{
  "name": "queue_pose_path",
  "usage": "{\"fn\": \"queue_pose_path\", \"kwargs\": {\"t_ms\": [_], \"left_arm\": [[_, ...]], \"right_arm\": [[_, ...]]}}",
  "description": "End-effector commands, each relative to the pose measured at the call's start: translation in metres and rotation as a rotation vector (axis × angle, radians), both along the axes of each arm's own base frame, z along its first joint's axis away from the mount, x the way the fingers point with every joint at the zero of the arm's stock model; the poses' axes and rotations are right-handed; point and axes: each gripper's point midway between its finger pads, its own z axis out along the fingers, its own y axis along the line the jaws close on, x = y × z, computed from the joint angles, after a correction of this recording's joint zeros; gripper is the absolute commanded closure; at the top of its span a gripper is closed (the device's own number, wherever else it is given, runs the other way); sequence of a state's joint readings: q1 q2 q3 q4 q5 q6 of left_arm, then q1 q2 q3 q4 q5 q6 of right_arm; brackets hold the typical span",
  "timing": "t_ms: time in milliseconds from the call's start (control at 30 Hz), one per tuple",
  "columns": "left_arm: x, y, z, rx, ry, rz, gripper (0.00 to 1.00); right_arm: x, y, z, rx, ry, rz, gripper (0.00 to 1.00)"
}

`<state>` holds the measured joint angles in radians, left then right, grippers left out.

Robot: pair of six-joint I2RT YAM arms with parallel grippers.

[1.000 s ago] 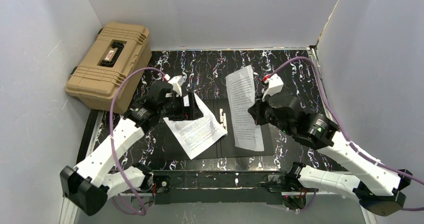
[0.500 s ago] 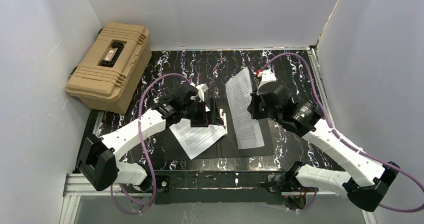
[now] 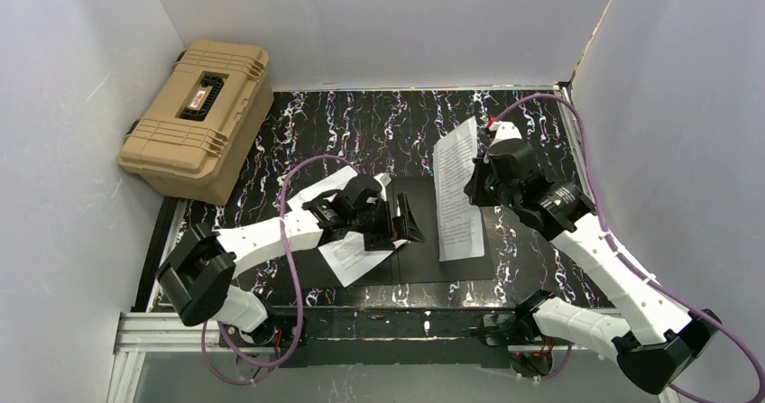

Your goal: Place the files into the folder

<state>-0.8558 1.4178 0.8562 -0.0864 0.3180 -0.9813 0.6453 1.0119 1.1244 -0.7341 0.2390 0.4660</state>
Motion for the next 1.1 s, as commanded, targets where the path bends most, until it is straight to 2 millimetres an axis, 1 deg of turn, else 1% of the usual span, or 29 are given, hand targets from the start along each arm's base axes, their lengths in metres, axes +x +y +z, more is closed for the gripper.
{"fn": "queue_pose_path", "kwargs": {"t_ms": [0,67,267,400,533,733,833,1067], "left_arm": [[0.003,-0.009,-0.014,-0.005,0.023,0.055,0.06],[0.003,-0.014,-0.022,-0.008,0.032,0.059,0.05],[0.004,-0.015,-0.043,0.041,0.051,0.072,0.04],[0.006,-0.007,-0.057,0.096,0.050,0.102,0.03],[0.006,0.008,-0.071,0.176,0.049,0.134,0.02],[0.008,0.023,-0.077,0.241,0.036,0.170,0.02],[0.009,0.035,-0.079,0.283,0.015,0.195,0.02],[0.013,0.062,-0.074,0.380,-0.052,0.231,0.02]], "right_arm": [[0.001,-0.008,0.003,0.012,-0.026,-0.011,0.99],[-0.001,-0.008,0.001,0.014,-0.021,-0.009,0.99],[-0.002,-0.009,-0.004,0.020,-0.010,-0.006,0.99],[-0.002,-0.008,-0.007,0.027,-0.002,-0.004,0.99],[-0.002,-0.008,-0.009,0.029,0.001,-0.006,0.99],[-0.002,-0.007,-0.011,0.036,0.006,-0.002,0.99],[-0.002,-0.007,-0.012,0.037,0.007,-0.006,0.99],[0.000,0.003,-0.011,0.084,0.013,0.010,0.99]]}}
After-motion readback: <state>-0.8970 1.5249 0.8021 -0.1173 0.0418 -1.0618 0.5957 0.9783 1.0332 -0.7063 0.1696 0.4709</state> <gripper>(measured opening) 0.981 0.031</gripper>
